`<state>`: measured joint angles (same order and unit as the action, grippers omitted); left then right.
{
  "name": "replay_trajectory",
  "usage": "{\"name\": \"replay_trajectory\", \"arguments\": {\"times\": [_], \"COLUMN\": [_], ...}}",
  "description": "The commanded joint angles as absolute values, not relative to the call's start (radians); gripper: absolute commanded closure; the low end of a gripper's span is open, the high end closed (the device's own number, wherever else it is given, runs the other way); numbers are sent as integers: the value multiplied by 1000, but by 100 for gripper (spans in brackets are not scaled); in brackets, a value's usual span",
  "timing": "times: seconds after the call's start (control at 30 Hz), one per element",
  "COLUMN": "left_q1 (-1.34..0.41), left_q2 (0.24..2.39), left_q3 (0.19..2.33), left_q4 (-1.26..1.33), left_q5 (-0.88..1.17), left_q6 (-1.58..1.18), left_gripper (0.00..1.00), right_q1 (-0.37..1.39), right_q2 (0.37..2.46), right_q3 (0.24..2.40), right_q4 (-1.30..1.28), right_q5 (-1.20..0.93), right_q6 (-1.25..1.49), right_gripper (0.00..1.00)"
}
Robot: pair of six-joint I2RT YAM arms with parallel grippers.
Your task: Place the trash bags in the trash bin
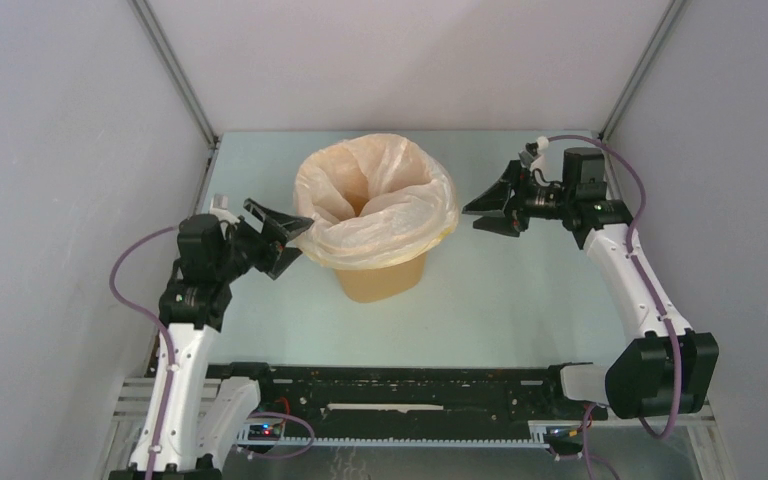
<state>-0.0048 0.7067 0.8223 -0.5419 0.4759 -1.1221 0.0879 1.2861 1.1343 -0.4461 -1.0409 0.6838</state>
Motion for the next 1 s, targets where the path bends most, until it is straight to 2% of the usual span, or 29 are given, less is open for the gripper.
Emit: {"name": "replay_trajectory", "arguments": {"times": [0.0, 0.17, 0.23, 0.47, 0.67, 0.73, 0.8, 0.97], "left_q1": [-3, -3, -3, -3, -3, -3, -3, -3], "left_q2": [633, 595, 602, 669, 570, 549, 536, 527], "left_q3": [754, 758, 788, 1044, 926, 882, 818, 705], "left_q4": [-463, -479, -488, -765, -817, -784, -702, -536], "left_q5": [455, 440, 440, 327, 284, 320, 373, 438], "left_q6": [-1243, -1246, -1218, -988, -1029, -1067, -1131, -1255], "left_gripper": [12, 7, 1, 1, 2, 6, 15, 31], "right_q1": [122, 138, 140, 161, 163, 163, 164, 170], "right_q2": [1261, 1283, 1299, 1372, 1435, 1454, 1470, 1504], "right_q3": [1081, 974, 953, 949, 949, 950, 949, 949], "right_q4": [-201, 7, 82, 233, 362, 396, 415, 454], "right_q5": [-1106, -1110, -1112, -1103, -1108, -1109, -1106, -1103], "right_q6": [821, 937, 979, 1077, 1162, 1183, 1188, 1208], "right_gripper": [26, 29, 28, 25, 37, 40, 41, 54]}}
